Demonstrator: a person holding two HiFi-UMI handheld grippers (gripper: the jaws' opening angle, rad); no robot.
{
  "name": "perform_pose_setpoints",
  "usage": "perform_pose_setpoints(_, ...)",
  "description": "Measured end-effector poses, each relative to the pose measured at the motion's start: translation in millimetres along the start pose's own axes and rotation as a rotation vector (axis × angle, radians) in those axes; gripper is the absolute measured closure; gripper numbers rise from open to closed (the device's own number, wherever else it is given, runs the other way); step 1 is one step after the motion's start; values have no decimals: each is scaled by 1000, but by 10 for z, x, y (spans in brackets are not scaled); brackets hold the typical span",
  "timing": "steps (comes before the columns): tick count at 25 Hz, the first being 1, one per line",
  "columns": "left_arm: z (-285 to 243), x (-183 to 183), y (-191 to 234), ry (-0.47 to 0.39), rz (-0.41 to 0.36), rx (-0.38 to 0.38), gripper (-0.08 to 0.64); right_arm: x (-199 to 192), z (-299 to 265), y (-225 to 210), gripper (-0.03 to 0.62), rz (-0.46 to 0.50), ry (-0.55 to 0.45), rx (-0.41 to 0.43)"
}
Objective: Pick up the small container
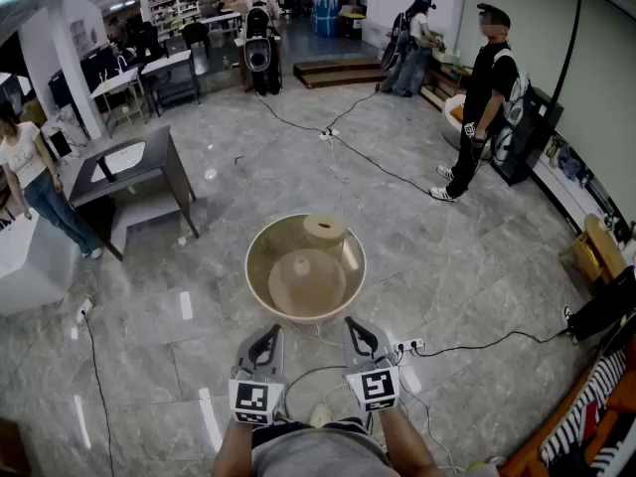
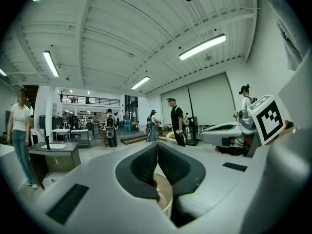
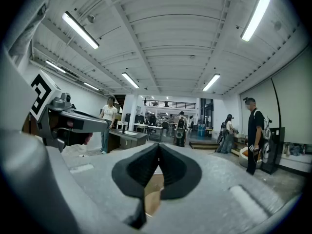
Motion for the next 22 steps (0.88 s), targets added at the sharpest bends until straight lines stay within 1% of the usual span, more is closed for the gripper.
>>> perform_pose_setpoints(5, 3, -20, -30, 2, 0, 7, 541, 10, 12, -21, 592, -7, -17, 7)
perform_pose_setpoints(9, -20, -18, -26, 7, 0, 17, 541, -66, -13, -77, 591, -10, -7, 6)
perform_pose_setpoints(12, -88, -8, 12, 14, 0, 21, 541, -20, -82, -111, 591, -11, -6, 13)
perform_pose_setpoints(17, -303, -48, 100, 28, -3, 16, 541, -46, -293, -192, 591, -18, 5, 27)
perform_pose_setpoints(22, -730, -117, 283, 44, -8, 2, 541, -137, -700, -382, 591, -18, 4, 26)
Point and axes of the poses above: the fingertips, and each gripper's own axes: z backward along the fingers, y to its left, x out of its top, the point moved 5 cm from there along z, backward along the fingers, and after that the axes turned 2 degrees about -z, right-handed, at the moved point
